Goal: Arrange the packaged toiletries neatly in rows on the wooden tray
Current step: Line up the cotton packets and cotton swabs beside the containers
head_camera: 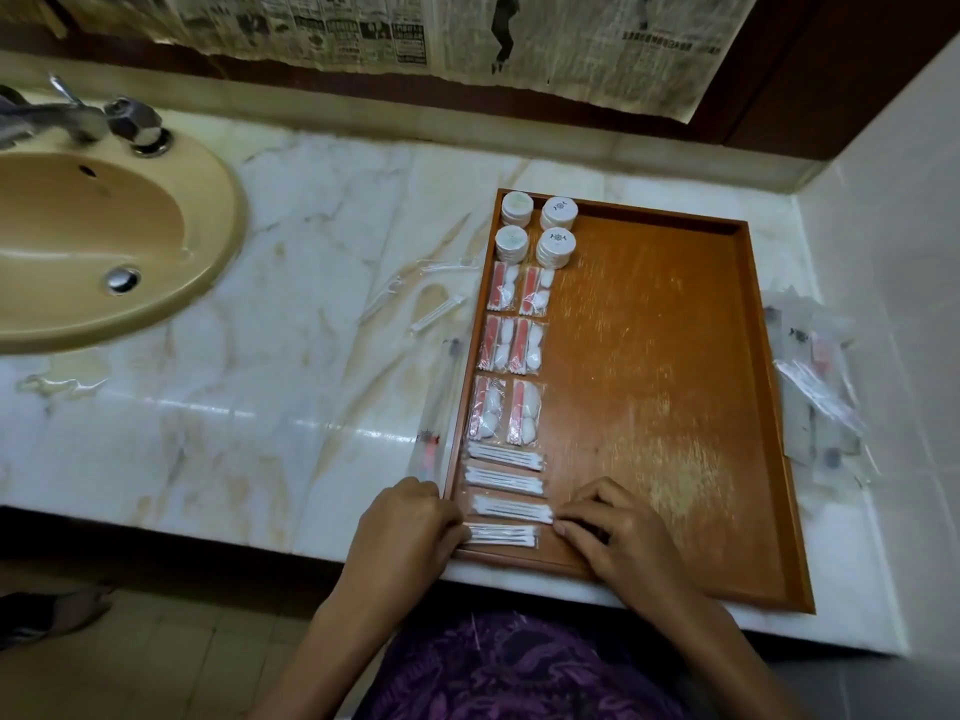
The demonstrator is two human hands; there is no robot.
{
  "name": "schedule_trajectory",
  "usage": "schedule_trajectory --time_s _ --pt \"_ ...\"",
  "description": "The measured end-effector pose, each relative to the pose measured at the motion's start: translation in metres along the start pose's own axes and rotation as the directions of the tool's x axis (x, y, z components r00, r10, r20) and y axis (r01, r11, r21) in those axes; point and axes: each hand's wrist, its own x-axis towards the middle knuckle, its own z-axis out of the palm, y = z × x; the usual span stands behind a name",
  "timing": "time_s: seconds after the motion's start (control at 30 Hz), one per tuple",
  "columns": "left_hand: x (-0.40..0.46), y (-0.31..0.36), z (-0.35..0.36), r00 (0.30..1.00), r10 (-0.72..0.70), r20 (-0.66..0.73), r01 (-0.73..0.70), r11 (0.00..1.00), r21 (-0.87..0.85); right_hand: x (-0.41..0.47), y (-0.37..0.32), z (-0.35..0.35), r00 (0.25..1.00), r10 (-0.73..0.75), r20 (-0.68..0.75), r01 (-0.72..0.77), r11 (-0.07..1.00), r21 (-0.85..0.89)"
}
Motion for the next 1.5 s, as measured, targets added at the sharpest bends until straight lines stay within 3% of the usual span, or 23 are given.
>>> schedule_trajectory --time_s 0.63,1.03,1.27,1.5 --pt "0.001 0.008 0.013 0.997 -0.080 -0.003 0.080 0.997 -0.016 0.006 0.004 0.009 0.978 -0.209 -0.014 0.206 0.972 -0.110" --pt "0.009 0.011 0.008 0.999 0.026 -0.023 -0.024 0.998 0.057 0.011 -0.002 0.010 0.968 -0.252 -0.005 0.249 0.958 -0.143" --pt "0.019 0.016 -0.005 0.993 0.114 0.039 -0.118 0.983 0.141 0.012 -0.004 0.010 0.965 -0.261 0.017 0.260 0.954 -0.149" --pt "0.014 0.013 -0.008 0.991 0.126 -0.049 -0.119 0.986 0.117 0.005 -0.008 0.007 0.950 -0.308 0.052 0.312 0.944 -0.111"
